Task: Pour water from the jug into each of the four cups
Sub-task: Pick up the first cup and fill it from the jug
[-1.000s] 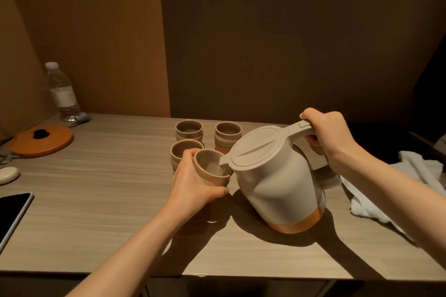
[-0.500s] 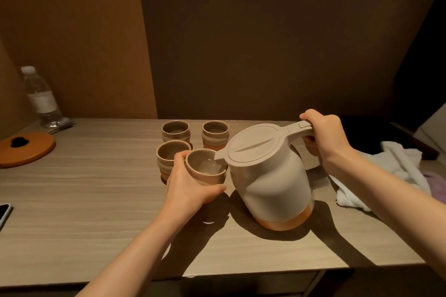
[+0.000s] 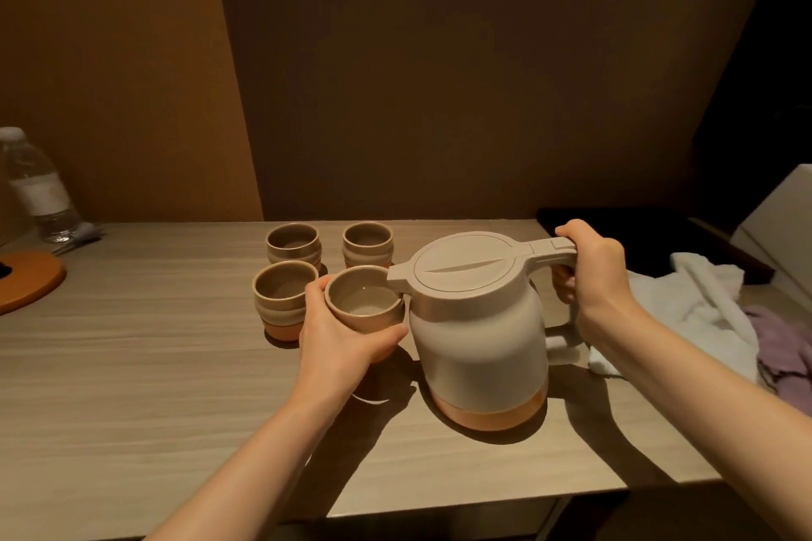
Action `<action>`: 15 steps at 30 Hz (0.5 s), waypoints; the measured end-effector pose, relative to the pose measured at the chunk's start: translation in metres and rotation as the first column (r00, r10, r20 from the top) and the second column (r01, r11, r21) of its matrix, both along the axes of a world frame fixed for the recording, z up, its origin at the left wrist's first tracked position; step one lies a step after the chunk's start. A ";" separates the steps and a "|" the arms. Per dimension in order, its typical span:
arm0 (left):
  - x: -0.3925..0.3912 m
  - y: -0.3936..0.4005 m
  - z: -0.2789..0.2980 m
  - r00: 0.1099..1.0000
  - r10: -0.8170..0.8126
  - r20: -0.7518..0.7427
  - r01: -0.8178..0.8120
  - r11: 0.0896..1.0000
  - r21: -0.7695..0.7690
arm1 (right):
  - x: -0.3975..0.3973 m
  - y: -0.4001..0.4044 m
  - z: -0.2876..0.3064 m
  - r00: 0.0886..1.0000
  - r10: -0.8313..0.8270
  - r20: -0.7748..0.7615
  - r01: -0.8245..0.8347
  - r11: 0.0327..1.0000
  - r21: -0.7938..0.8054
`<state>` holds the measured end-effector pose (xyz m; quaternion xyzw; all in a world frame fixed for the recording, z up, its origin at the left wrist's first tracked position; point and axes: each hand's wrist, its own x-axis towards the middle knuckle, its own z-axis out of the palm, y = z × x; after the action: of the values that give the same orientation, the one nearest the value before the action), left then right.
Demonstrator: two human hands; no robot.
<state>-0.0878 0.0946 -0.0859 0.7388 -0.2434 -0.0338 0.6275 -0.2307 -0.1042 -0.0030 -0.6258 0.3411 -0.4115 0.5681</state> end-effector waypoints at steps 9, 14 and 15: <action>0.017 -0.022 -0.014 0.995 0.094 0.030 -0.095 0.995 0.006 | 0.004 -0.009 -0.007 0.999 -0.029 0.025 0.028 0.999 0.037; 0.022 -0.033 -0.026 0.993 0.112 0.043 -0.113 0.994 0.012 | 0.008 -0.014 -0.010 0.999 -0.048 0.026 0.047 0.997 0.053; 0.023 -0.035 -0.028 0.992 0.117 0.038 -0.117 0.993 0.008 | 0.008 -0.015 -0.011 0.998 -0.052 0.026 0.051 0.997 0.057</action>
<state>-0.0646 0.0593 -0.1140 0.7554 -0.2113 0.0158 0.6200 -0.2224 -0.1193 -0.0137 -0.5948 0.3606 -0.4249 0.5793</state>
